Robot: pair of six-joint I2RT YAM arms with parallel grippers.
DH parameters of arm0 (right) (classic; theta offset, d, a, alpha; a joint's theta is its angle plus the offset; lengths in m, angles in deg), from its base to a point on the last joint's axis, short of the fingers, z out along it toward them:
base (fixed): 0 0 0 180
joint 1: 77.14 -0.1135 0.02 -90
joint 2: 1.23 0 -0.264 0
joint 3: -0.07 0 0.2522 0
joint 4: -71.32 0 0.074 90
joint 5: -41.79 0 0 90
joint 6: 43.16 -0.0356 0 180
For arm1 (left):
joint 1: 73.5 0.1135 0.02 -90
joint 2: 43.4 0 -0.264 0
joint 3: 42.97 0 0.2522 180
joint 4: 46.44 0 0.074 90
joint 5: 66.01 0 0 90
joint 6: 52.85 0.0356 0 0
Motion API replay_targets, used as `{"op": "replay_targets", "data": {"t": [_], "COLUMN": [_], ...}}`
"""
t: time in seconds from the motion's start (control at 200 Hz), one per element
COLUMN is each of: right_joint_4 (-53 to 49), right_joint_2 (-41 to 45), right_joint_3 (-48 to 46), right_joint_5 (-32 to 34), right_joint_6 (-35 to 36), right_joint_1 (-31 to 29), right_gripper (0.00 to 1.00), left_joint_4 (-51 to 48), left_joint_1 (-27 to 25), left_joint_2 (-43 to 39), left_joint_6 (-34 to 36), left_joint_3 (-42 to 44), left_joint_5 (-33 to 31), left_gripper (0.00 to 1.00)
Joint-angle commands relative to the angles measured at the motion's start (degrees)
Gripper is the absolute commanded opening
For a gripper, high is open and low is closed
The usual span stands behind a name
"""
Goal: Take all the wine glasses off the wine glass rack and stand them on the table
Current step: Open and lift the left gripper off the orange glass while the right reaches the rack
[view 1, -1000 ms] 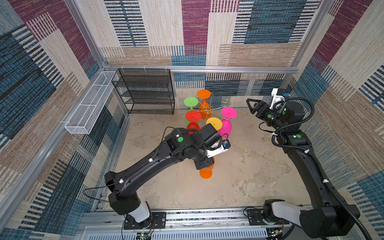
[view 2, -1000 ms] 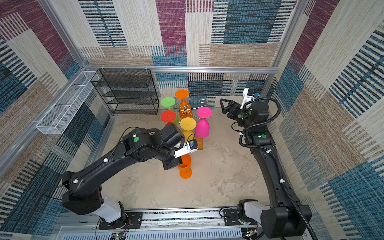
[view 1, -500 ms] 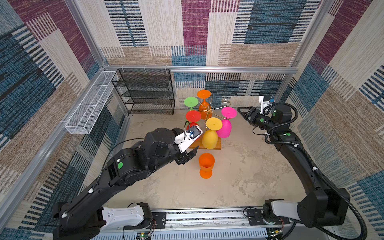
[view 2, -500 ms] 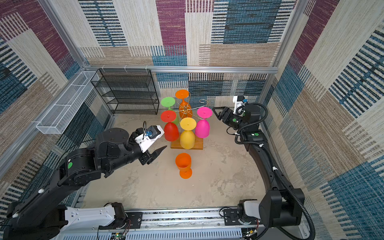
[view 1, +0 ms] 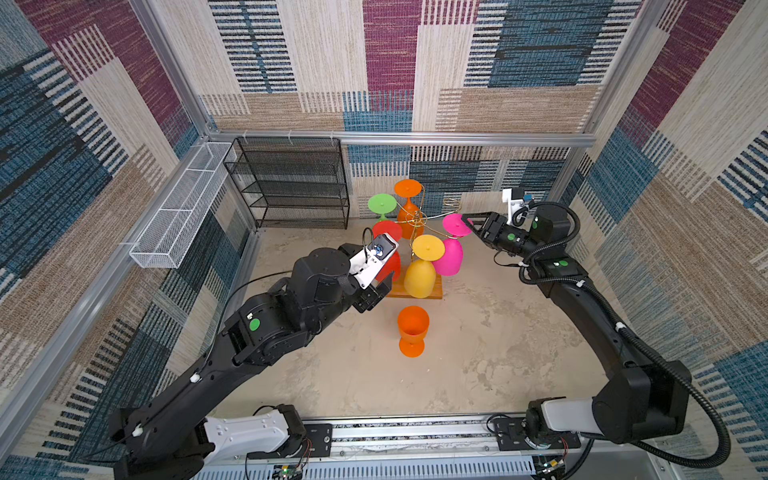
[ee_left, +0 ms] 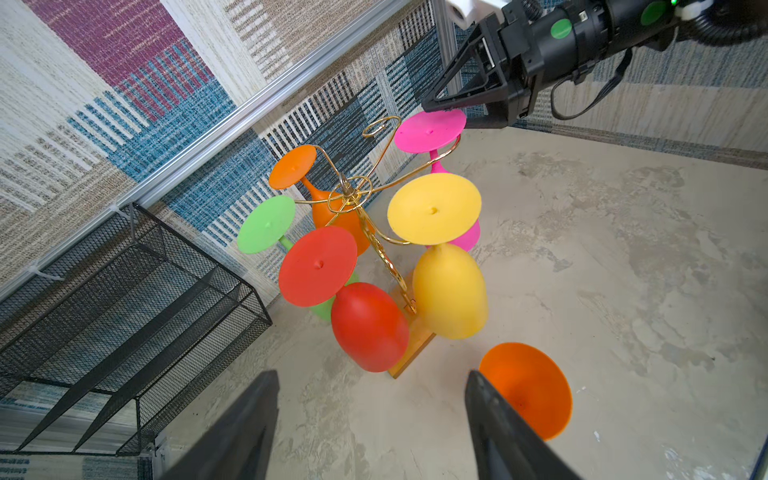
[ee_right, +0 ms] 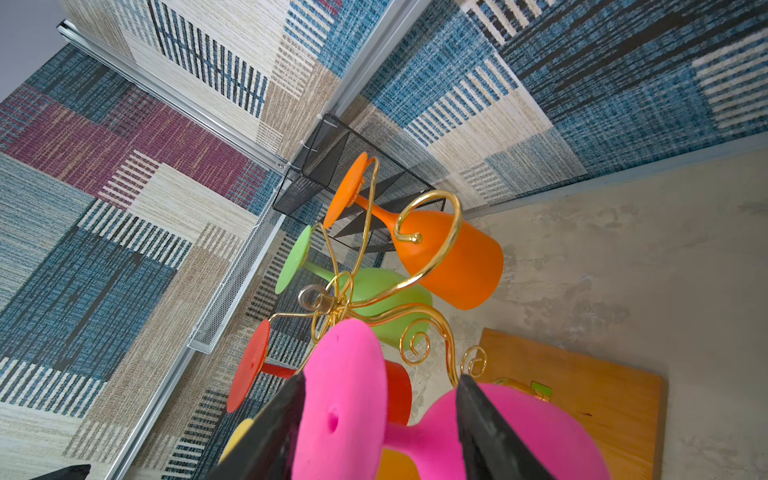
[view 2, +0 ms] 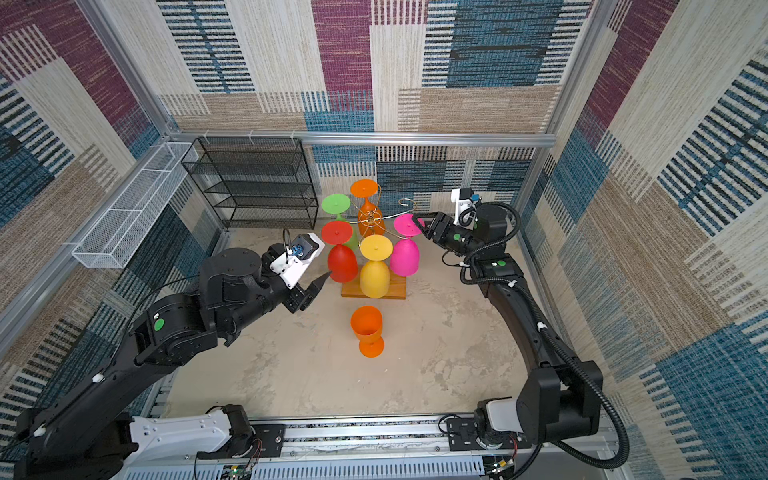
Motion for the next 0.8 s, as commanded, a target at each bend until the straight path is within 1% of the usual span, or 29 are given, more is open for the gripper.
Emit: {"op": "replay_targets", "data": {"t": [0.0,0.08,0.25,0.346,0.461,0.586,0.796], "right_joint_4": [2.4,3.0,3.5,4.1,5.2,8.4,7.7], "right_joint_2": [-0.6,-0.9,-1.2,-1.1,-0.6,-0.1,0.3], "right_joint_3": [1.1,1.2,1.2,1.1,0.6,0.1,1.6], "right_joint_5": [-1.1,-1.4,-1.4,-2.0,-2.4,-4.4,-4.5], "right_joint_6": [-0.7,-1.3,-2.3,-3.2,-4.4,-7.0,-7.4], "right_joint_1": [-0.3,-0.4,-0.4,-0.4,-0.4,-0.3,-0.3], "right_gripper": [0.55,0.5,0.34,0.27,0.2,0.16,0.05], "left_joint_4": [2.1,2.2,2.2,2.1,2.0,1.7,1.3], "left_joint_1": [0.4,0.6,1.1,1.4,1.5,1.7,2.0], "left_joint_2": [-0.5,-0.8,-1.1,-1.1,-1.1,-1.0,-1.0], "left_joint_6": [-1.0,-1.2,-1.2,-1.1,-1.3,-1.3,-1.3], "left_joint_3": [0.7,1.1,1.6,1.7,1.8,1.6,1.4], "left_joint_5": [1.2,1.3,1.3,1.9,2.3,2.6,3.1], "left_gripper": [0.73,0.73,0.73,0.73,0.73,0.73,0.73]}}
